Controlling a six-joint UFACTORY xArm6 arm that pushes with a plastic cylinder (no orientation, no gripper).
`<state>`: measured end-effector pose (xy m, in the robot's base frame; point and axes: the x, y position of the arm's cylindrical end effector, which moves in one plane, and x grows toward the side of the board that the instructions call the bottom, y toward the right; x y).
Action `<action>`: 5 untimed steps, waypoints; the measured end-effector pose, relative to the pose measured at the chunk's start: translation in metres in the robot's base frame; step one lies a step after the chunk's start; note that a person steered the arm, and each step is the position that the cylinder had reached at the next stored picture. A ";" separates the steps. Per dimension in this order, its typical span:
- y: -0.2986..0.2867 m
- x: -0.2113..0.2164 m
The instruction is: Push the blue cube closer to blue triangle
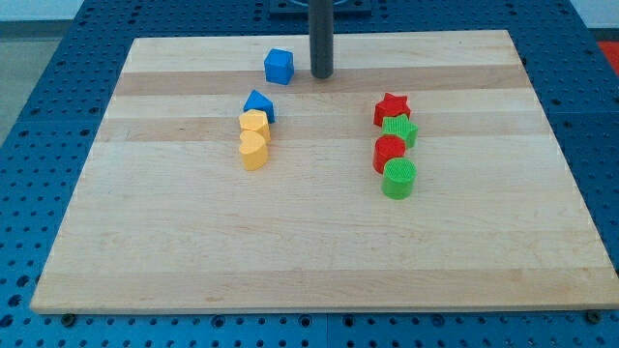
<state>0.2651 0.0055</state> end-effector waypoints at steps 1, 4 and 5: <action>-0.020 -0.044; -0.054 0.009; -0.063 0.018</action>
